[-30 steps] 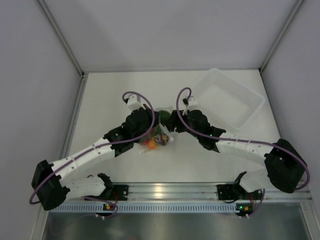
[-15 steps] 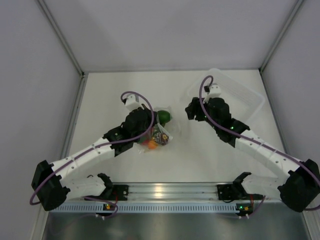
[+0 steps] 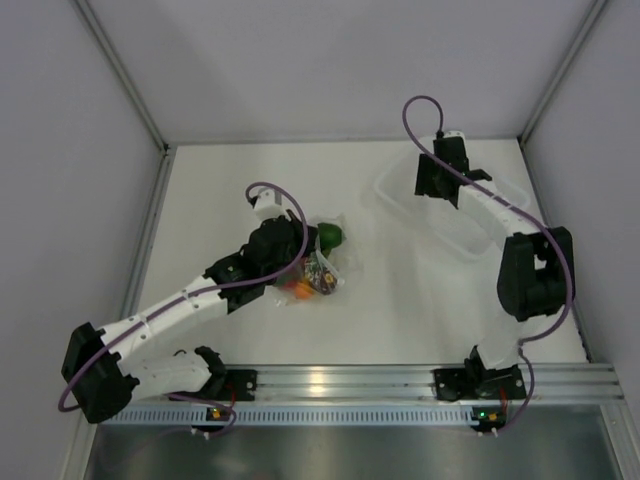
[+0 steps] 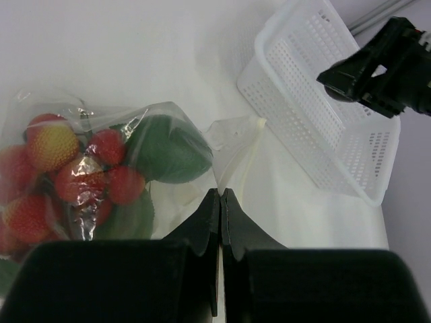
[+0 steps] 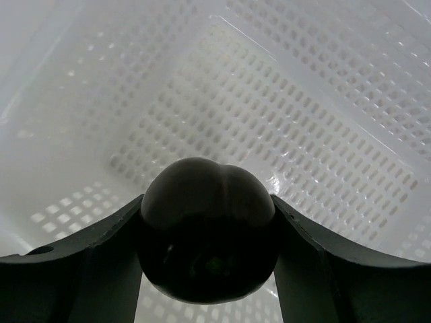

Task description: Open the zip-top bag and remove the fake food

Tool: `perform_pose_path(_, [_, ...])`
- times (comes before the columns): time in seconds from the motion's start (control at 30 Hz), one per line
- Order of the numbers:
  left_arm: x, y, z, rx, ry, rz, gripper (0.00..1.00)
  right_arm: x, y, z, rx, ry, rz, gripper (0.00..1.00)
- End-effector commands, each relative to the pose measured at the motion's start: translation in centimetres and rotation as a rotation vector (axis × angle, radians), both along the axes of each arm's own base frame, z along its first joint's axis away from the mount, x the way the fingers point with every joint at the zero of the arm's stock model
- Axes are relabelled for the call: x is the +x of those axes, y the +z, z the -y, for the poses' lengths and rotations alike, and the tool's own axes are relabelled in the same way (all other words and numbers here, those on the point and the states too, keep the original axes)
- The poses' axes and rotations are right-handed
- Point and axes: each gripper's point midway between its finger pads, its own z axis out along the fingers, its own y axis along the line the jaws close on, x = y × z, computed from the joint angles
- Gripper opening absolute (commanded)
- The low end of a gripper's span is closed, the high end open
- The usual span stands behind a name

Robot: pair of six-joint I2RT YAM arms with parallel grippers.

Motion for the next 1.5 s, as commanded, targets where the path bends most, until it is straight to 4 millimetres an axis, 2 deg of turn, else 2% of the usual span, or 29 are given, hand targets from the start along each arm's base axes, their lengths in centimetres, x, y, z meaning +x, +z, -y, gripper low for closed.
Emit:
perform_pose_path(0.0, [-0.5, 2.6, 0.4, -0.029, -0.052, 0.044, 0.00, 1.9, -0.6, 1.9, -0.046, -0.022, -0.047, 0.47])
perform_pose_path(0.03, [-0.7, 2.7, 0.6, -0.026, -0.075, 0.041, 0.00, 2.8, -1.9, 2.3, -0.050, -0.034, -0.073, 0.50])
perform_pose_path(0.13, [-1.1, 3.2, 1.2, -0.031, -0.117, 0.042, 0.00, 3.5, -3.8, 2.9, -0.070, -0.052, -0.112, 0.57])
perform_pose_path(0.2, [-1.3, 3.2, 1.3, -0.028, -0.129, 0.041, 0.00, 3.7, -4.3, 3.0, -0.075, -0.055, -0.119, 0.66])
perform_pose_path(0.27, [-1.5, 3.3, 1.5, -0.025, -0.155, 0.043, 0.00, 3.6, -4.4, 3.0, -0.075, -0.059, -0.135, 0.88])
perform_pose_path(0.3, [-1.7, 3.2, 1.7, -0.020, -0.170, 0.040, 0.00, 3.5, -4.2, 2.9, -0.072, -0.058, -0.135, 0.96])
perform_pose_path(0.33, [-1.8, 3.3, 1.8, -0.018, -0.178, 0.036, 0.00, 3.3, -4.0, 2.6, -0.057, -0.045, -0.136, 1.00])
perform_pose_path(0.4, [-2.0, 3.3, 2.0, -0.013, -0.196, 0.031, 0.00, 3.0, -3.3, 2.6, -0.051, -0.041, -0.132, 0.99])
perform_pose_path(0.47, [-2.1, 3.3, 2.0, -0.012, -0.198, 0.029, 0.00, 2.1, -1.5, 2.4, -0.034, -0.029, -0.093, 0.99])
perform_pose_path(0.5, [-2.1, 3.2, 2.0, -0.007, -0.200, 0.025, 0.00, 1.0, -1.6, 2.3, -0.019, -0.026, -0.097, 0.99])
perform_pose_path(0.53, [-2.2, 3.2, 2.0, -0.009, -0.201, 0.024, 0.00, 0.8, 1.3, 2.0, 0.011, -0.017, -0.015, 0.99])
perform_pose_path(0.6, [-2.1, 3.5, 2.0, -0.014, -0.198, 0.027, 0.00, -0.4, 3.5, 1.5, 0.074, -0.016, 0.050, 1.00])
perform_pose_path(0.63, [-2.1, 3.7, 1.9, -0.019, -0.194, 0.031, 0.00, -2.0, 5.0, 0.5, 0.130, 0.026, 0.089, 0.99])
perform_pose_path(0.67, [-2.0, 3.9, 1.9, -0.023, -0.190, 0.033, 0.00, -2.2, 6.4, -0.2, 0.178, 0.050, 0.151, 0.99])
perform_pose_path(0.7, [-1.9, 4.4, 1.8, -0.029, -0.181, 0.042, 0.00, -3.7, 5.7, -2.0, 0.268, 0.117, 0.144, 0.99])
perform_pose_path(0.73, [-1.8, 4.6, 1.7, -0.031, -0.173, 0.046, 0.00, -4.9, 8.1, -2.9, 0.323, 0.162, 0.214, 0.99])
perform_pose_path(0.77, [-1.7, 4.8, 1.7, -0.033, -0.167, 0.051, 0.00, -5.6, 8.7, -3.8, 0.376, 0.197, 0.240, 1.00])
perform_pose_path(0.8, [-1.6, 4.9, 1.6, -0.032, -0.160, 0.054, 0.00, -5.8, 10.6, -4.8, 0.458, 0.225, 0.321, 0.99])
perform_pose_path(0.83, [-1.5, 5.3, 1.4, -0.036, -0.148, 0.063, 0.00, -7.7, 10.7, -5.8, 0.517, 0.299, 0.331, 0.99])
perform_pose_path(0.9, [-1.3, 5.5, 1.4, -0.033, -0.140, 0.068, 0.00, -9.3, 12.2, -6.9, 0.604, 0.348, 0.388, 0.99])
perform_pose_path(1.0, [-1.0, 6.0, 1.5, -0.029, -0.135, 0.077, 0.00, -11.2, 12.8, -8.3, 0.718, 0.399, 0.364, 0.98])
perform_pose_path(1.13, [-0.6, 6.7, 1.7, -0.044, -0.125, 0.082, 0.00, -13.9, 12.6, -10.0, 0.871, 0.433, 0.326, 0.83])
perform_pose_path(1.2, [-0.5, 7.2, 2.0, -0.057, -0.128, 0.084, 0.00, -14.5, 12.5, -10.2, 0.871, 0.411, 0.334, 0.79])
perform_pose_path(1.27, [-0.4, 7.2, 2.4, -0.067, -0.132, 0.075, 0.00, -15.6, 12.0, -11.3, 0.860, 0.404, 0.305, 0.71])
perform_pose_path(1.33, [-0.4, 7.4, 2.6, -0.091, -0.128, 0.067, 0.00, -16.3, 12.3, -12.5, 0.815, 0.393, 0.340, 0.65])
perform_pose_path(1.4, [-0.3, 7.4, 3.1, -0.113, -0.131, 0.050, 0.00, -16.4, 12.2, -13.1, 0.758, 0.363, 0.352, 0.63])
perform_pose_path(1.43, [-0.3, 7.3, 3.4, -0.118, -0.134, 0.041, 0.00, -17.4, 12.0, -14.6, 0.756, 0.398, 0.341, 0.61])
perform_pose_path(1.47, [-0.4, 7.3, 3.7, -0.124, -0.141, 0.035, 0.00, -17.6, 11.9, -15.1, 0.749, 0.402, 0.336, 0.61])
